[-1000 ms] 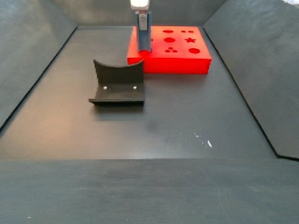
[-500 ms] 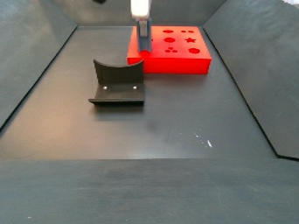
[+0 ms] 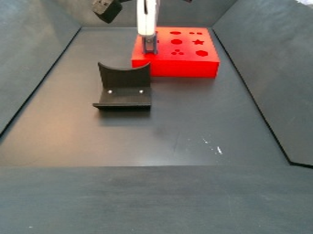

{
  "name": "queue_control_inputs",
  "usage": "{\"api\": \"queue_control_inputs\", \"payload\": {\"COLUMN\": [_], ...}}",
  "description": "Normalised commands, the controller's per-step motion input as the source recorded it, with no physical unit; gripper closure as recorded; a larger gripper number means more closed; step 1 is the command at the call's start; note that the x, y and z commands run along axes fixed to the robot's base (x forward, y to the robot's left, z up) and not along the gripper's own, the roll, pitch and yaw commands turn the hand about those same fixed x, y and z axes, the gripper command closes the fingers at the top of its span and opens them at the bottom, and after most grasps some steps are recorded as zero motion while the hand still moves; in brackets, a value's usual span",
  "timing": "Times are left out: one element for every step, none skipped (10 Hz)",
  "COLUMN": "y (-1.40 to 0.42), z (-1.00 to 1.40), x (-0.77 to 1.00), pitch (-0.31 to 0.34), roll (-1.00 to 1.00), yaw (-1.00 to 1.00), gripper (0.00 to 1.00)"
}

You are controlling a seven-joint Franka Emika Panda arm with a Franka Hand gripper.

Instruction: Insert the arch object.

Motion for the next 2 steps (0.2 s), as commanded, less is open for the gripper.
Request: {"api": "queue_control_inputs", "payload": {"y": [0.0,0.0], "z": [0.0,0.0], "x": [0.0,0.0], "pitch": [-0.004,0.0], "roll": [0.0,0.0], "yaw": [0.0,0.0], "gripper": [1.0,1.0]}}
